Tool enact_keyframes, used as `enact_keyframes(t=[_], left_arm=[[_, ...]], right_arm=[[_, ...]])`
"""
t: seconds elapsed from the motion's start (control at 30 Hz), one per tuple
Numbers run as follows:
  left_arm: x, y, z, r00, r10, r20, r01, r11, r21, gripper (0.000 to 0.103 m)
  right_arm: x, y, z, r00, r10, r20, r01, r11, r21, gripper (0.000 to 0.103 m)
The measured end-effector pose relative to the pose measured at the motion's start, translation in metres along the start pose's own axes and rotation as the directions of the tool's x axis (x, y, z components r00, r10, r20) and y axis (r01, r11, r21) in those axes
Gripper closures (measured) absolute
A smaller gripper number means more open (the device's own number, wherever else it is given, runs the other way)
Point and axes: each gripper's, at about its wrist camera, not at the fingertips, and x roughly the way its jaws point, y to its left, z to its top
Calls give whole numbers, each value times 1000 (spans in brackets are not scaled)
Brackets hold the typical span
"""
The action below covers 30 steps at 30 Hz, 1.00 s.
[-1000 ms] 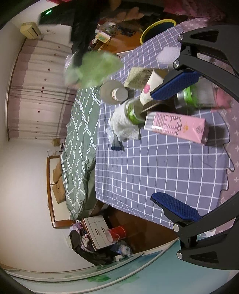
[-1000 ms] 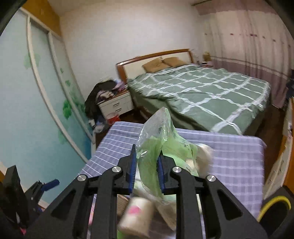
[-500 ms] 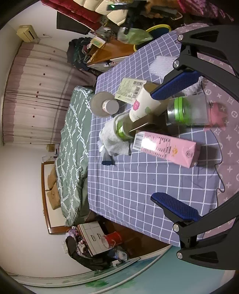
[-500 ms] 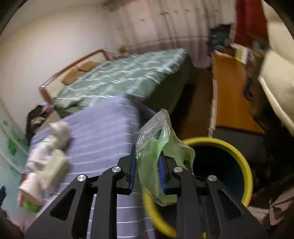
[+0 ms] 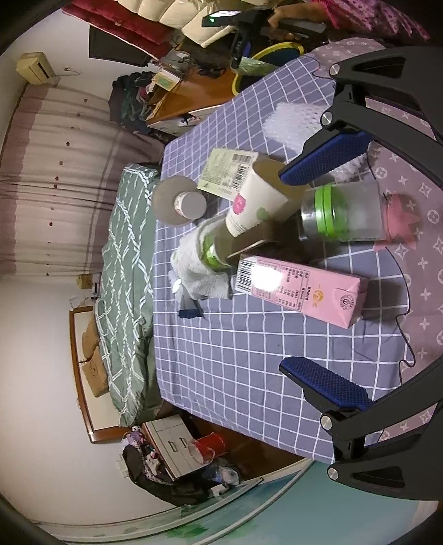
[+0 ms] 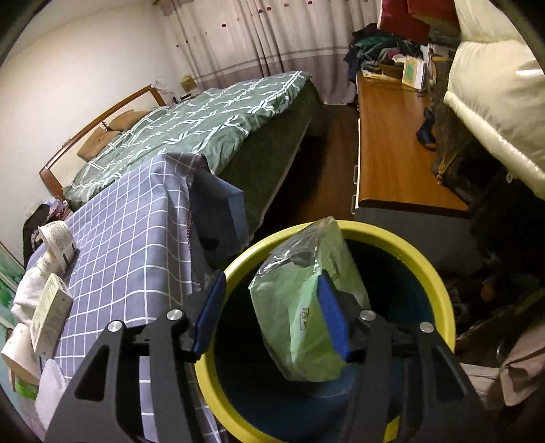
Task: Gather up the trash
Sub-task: 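Carry the green bag over the yellow bin and open the right gripper, then grasp the pink juice carton with the left gripper and lift it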
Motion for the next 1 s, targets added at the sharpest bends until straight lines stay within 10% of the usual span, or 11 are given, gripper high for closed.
enact_keyframes(t=[0.63,1.0], left_arm=[[30,15,-12,997,-23,-78,23,1000,1,7],[49,19,-16,985,-102,-141,100,995,-21,49]], right_arm=[[-1,8,6,992,-89,-88,84,995,-62,24],[-9,23,4,996,-36,-82,29,997,-78,23]])
